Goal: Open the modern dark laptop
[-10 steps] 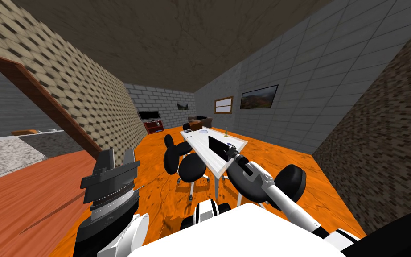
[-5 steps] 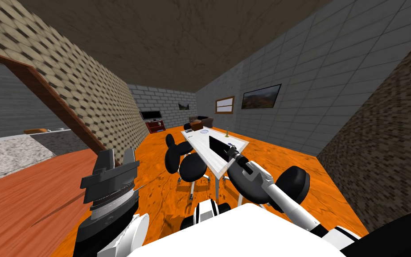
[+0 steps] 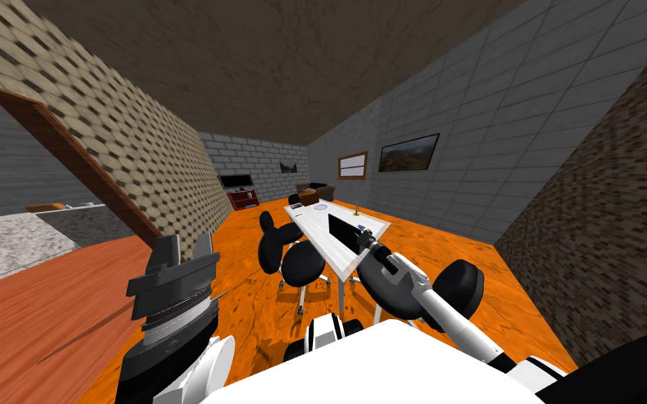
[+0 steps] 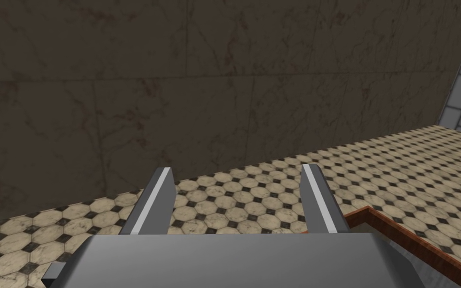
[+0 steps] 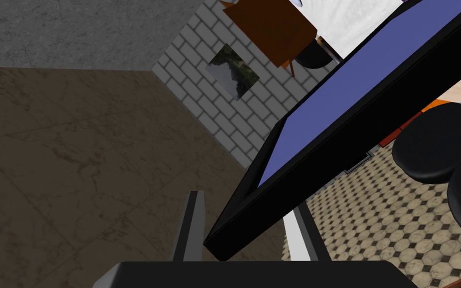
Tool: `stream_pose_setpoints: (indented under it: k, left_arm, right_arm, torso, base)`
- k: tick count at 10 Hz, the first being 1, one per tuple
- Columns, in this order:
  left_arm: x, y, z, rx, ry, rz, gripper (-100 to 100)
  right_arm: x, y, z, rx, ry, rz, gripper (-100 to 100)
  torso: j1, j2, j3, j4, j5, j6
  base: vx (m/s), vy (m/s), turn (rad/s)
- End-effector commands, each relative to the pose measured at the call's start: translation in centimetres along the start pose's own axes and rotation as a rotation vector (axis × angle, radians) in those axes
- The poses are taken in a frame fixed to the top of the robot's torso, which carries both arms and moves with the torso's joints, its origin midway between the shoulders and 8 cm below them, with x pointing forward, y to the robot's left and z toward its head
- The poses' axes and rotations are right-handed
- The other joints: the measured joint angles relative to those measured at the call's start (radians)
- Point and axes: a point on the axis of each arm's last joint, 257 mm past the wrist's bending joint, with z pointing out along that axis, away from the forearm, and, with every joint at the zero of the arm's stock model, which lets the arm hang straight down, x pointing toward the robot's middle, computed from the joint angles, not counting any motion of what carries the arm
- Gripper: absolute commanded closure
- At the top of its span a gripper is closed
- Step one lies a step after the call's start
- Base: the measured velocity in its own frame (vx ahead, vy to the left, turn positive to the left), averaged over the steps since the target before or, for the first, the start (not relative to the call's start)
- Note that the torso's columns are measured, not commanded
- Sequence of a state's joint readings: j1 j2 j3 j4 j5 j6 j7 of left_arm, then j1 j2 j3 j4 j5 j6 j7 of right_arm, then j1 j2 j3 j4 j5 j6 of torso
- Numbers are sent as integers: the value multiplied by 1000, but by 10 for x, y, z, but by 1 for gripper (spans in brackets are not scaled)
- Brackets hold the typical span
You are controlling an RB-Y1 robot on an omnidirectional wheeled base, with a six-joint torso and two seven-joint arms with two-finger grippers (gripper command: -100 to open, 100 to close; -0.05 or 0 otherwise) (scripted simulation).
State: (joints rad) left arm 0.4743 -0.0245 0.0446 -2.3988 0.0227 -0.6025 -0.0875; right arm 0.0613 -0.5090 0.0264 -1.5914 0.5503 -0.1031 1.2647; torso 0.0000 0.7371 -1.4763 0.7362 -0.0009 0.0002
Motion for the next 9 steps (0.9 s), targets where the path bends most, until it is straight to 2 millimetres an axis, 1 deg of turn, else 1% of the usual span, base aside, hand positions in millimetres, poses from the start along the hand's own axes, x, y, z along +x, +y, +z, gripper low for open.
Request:
stream_pose_setpoints:
  k: [1, 9]
  left_arm:
    - [0, 0, 0, 0, 0, 0, 0]
    - [0, 0, 0, 0, 0, 0, 0]
  right_arm:
    - [1, 3, -2, -6, -2, 0, 100]
    - [-3, 9, -6, -23, -19, 0, 100]
  torso:
    - [-1, 0, 0, 0, 0, 1]
    - [-3, 0, 0, -1, -1, 2]
  base:
    - [-1, 9, -19]
    - [1, 6, -28]
